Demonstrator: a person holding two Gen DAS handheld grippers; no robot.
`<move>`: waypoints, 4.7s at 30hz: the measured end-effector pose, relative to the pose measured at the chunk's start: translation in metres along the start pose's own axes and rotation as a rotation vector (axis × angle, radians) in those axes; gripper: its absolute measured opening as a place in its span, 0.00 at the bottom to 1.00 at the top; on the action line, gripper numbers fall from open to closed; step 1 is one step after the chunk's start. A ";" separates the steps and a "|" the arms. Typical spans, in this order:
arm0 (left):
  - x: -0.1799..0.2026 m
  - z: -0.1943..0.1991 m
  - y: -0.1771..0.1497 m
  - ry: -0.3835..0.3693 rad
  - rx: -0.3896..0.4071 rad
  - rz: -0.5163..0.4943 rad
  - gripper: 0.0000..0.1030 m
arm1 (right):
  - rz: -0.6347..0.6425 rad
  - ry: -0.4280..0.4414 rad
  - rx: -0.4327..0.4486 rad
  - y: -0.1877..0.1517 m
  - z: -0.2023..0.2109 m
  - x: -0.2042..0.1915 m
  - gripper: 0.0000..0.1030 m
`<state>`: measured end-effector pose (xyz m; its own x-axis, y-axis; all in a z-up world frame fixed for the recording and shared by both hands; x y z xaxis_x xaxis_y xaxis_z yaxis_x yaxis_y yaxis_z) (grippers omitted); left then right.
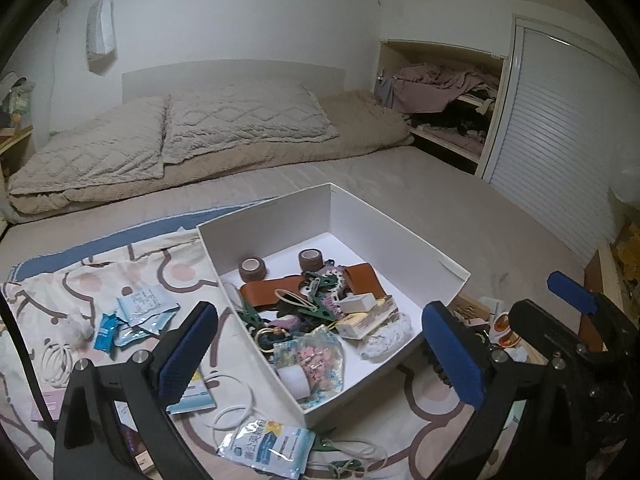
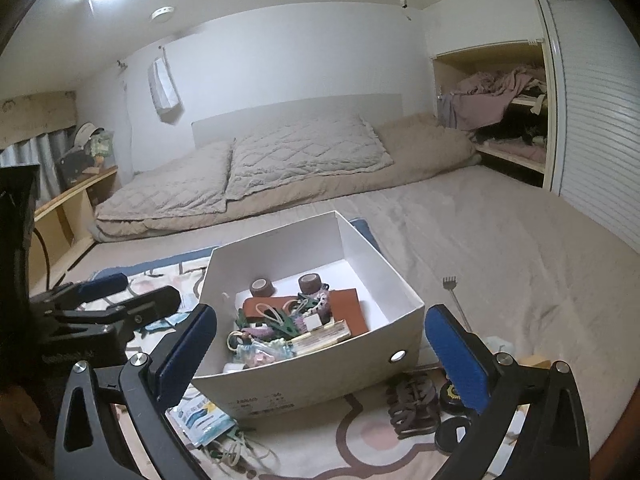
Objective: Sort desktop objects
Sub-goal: 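Move both tools away from the white box toward the items on the blanket, then lower the right tool toward the small white box while the left tool approaches the black clip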
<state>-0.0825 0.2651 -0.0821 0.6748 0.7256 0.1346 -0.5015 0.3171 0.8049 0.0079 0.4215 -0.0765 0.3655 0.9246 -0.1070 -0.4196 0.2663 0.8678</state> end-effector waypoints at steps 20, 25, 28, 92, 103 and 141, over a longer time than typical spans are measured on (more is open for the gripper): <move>-0.037 0.052 -0.011 0.033 0.061 0.031 0.99 | -0.012 0.027 0.068 -0.004 0.027 -0.034 1.00; -0.050 0.074 -0.014 0.066 0.109 0.022 0.99 | -0.012 0.044 0.100 -0.003 0.036 -0.046 1.00; -0.059 0.086 -0.015 0.082 0.127 0.015 0.99 | -0.003 0.045 0.113 -0.003 0.040 -0.058 1.00; -0.235 0.138 -0.185 0.374 0.018 0.319 1.00 | 0.173 0.261 -0.153 -0.152 -0.014 -0.184 1.00; -0.247 0.119 -0.201 0.373 -0.072 0.373 1.00 | 0.230 0.340 -0.262 -0.169 -0.038 -0.217 1.00; -0.246 0.093 -0.234 0.282 -0.260 0.395 0.99 | 0.303 0.446 -0.474 -0.185 -0.133 -0.298 0.52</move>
<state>-0.0802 -0.0444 -0.2498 0.2544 0.9443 0.2088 -0.8286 0.1015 0.5506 -0.1344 0.1334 -0.2696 -0.1563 0.9728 -0.1709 -0.8017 -0.0239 0.5973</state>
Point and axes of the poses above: each gripper's, at about its wrist camera, not at the fingertips, and z roughly against the way its jaws point, x to its right, y to its top, the point moved 4 cm from there along -z, roughly the way its jaws point, and after that the axes turned 2 degrees about -y, right-handed, at the moved point
